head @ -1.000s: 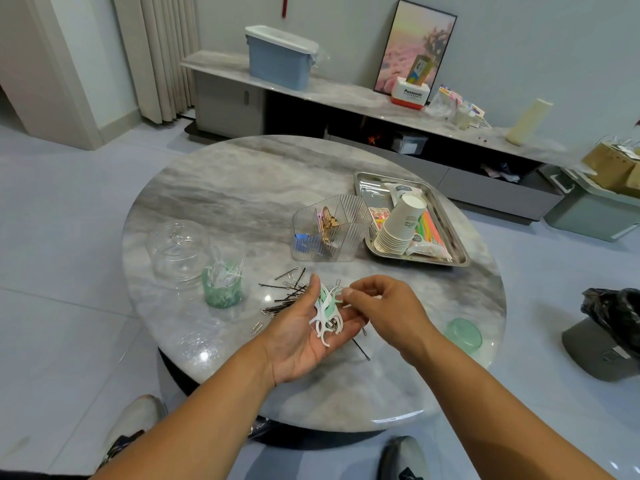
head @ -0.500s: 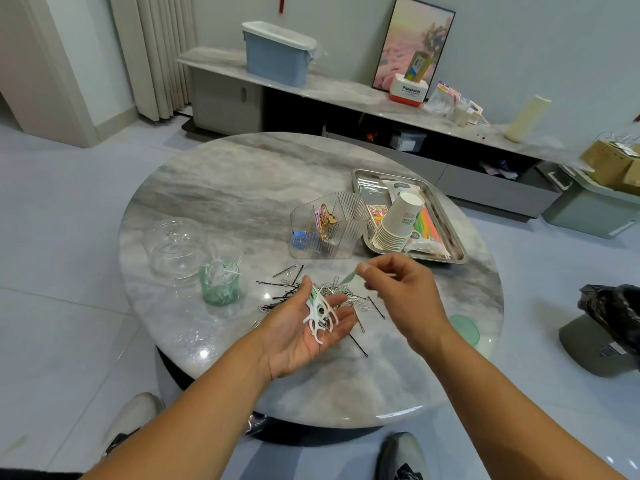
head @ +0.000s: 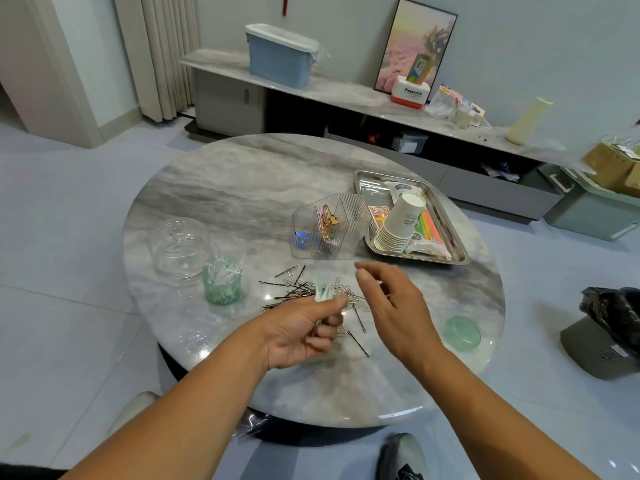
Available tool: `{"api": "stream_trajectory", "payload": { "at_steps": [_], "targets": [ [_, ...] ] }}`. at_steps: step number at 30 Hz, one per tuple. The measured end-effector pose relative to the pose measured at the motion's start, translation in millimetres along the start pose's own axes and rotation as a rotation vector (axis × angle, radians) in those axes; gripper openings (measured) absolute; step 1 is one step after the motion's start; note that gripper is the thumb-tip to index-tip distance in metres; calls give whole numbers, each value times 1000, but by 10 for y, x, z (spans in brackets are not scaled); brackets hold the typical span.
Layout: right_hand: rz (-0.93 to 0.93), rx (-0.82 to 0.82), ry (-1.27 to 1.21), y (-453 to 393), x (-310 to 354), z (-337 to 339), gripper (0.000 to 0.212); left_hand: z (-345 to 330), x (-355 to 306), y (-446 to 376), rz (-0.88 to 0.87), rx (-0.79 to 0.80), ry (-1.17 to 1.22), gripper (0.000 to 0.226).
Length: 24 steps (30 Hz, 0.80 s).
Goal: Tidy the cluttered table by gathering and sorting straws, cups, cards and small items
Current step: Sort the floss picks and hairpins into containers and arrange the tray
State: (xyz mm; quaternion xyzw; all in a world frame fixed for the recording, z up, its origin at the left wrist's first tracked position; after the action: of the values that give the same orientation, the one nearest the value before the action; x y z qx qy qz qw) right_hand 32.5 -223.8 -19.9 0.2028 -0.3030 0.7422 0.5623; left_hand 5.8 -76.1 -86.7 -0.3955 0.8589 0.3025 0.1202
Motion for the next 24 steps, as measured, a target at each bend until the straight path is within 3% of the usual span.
{"api": "stream_trajectory", "payload": {
  "at_steps": [2, 4, 7, 10, 16, 19, 21, 24],
  "targets": [
    [-194, 217, -186, -23, -42, -103, 39, -39, 15, -7, 2, -4, -176, 21],
    [-214, 345, -259, 6, -28, -203, 41, -103, 32, -11, 9, -6, -309, 22],
    [-137, 296, -282, 14, 32, -280, 33, -150, 30, -24, 24, -18, -416, 41],
    [-109, 208, -379, -16, 82, -288, 21, -151, 27, -29, 58, -21, -474, 30],
    [-131, 316, -268, -21, 71, -273, 24, -126, 71, -55, 53, -39, -529, 23],
    [-147, 295, -253, -3, 82, -261, 27, -104, 62, -65, 25, -40, -542, 20],
    [-163, 289, -134, 21, 67, -256, 53, -101, 56, -71, 10, -49, -565, 30],
    [-91, 286, 138, 45, 72, -278, 45, -147, 69, -64, 8, -57, -651, 26]
  ]
}}
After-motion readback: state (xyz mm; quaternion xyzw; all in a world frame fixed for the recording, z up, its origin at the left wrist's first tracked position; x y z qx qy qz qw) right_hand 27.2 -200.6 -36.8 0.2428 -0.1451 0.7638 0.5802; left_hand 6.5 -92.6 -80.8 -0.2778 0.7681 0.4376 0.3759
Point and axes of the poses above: each hand's wrist, its own y-axis away from the middle knuckle, its own z-axis out of the back of the hand, x = y × z, the point moved 4 cm from there along -y, towards the middle knuckle, and after that the axes turned 10 degrees about y, right-handed, at the moved point
